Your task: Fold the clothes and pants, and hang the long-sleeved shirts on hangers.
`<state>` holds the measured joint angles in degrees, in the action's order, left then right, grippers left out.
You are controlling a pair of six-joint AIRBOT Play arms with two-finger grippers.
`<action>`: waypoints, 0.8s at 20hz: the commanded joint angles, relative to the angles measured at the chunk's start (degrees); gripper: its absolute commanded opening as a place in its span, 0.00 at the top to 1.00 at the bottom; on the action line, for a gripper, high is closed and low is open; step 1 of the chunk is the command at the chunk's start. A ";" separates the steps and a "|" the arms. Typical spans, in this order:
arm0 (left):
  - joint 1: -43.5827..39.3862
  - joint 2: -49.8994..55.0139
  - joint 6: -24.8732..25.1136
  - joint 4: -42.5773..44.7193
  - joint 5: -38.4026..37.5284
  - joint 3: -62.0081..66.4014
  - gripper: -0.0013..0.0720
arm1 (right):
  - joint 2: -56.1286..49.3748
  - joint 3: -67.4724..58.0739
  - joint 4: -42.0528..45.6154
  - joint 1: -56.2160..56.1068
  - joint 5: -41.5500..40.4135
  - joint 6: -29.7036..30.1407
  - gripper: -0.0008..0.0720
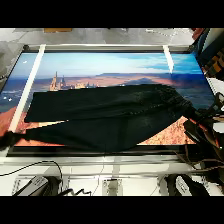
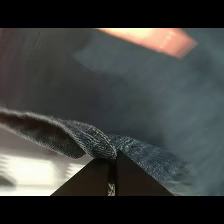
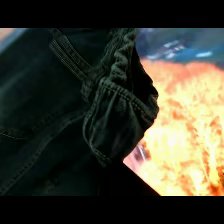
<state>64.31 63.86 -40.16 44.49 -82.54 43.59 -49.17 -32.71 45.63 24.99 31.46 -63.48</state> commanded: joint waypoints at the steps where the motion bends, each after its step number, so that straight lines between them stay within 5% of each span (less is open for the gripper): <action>1: 0.04 0.02 3.56 -23.74 0.68 4.85 0.95 | 6.78 -2.27 3.41 0.02 3.45 -4.20 0.95; 3: -0.04 -0.02 3.56 -30.45 2.32 5.44 0.95 | 9.62 -6.49 12.90 0.02 9.07 -11.61 0.95; 5: -0.04 0.00 3.50 -28.33 3.04 5.60 0.95 | 10.54 -11.30 23.15 0.02 17.51 -19.17 0.95; 12: -0.07 0.02 2.86 -23.06 5.57 5.60 0.95 | 16.04 -18.71 31.21 0.02 33.92 -23.41 0.95; 16: -6.47 0.02 -3.34 -22.40 18.23 5.60 0.95 | 14.14 -18.67 30.86 -0.04 26.51 -27.23 0.95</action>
<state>61.69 63.88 -39.29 21.45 -73.03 49.12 -34.33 -50.85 75.18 24.99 61.28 -87.37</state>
